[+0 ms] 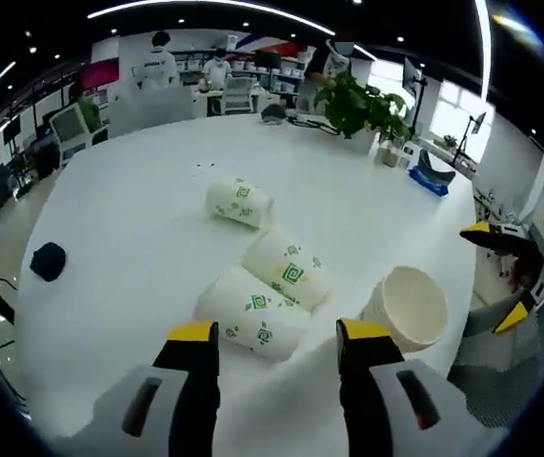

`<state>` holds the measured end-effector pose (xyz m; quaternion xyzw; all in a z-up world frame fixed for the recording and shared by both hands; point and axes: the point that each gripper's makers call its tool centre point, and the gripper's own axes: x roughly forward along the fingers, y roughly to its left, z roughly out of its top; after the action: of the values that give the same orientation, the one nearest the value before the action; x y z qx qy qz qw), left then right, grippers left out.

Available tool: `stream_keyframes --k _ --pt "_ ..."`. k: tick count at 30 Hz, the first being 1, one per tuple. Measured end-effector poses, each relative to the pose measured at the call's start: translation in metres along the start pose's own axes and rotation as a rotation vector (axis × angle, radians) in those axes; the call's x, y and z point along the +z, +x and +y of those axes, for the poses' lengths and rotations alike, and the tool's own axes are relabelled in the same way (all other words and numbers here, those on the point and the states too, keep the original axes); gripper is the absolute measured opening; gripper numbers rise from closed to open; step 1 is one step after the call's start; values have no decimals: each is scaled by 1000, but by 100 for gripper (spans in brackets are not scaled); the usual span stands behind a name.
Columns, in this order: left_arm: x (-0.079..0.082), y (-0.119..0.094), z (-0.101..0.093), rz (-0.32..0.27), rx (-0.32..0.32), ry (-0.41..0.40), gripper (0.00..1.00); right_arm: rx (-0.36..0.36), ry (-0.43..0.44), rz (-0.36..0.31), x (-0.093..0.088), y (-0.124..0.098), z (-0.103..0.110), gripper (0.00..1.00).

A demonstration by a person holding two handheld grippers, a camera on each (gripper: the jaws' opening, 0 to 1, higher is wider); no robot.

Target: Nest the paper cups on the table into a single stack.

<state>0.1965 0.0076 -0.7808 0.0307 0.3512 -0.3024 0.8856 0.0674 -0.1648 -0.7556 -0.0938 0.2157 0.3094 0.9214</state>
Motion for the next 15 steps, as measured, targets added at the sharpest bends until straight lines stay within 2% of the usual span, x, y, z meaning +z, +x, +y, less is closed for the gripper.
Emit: stream_keyframes --k 6,8,15 --pt "-5 6 10 -12 55 -101 51 -8 3 -4 1 -1 -1 88" --pt "-11 8 8 9 50 -148 49 -10 3 -5 2 -1 -1 88" --pt "-13 16 10 -1 52 -225 47 -16 2 -8 2 -1 -2 87"
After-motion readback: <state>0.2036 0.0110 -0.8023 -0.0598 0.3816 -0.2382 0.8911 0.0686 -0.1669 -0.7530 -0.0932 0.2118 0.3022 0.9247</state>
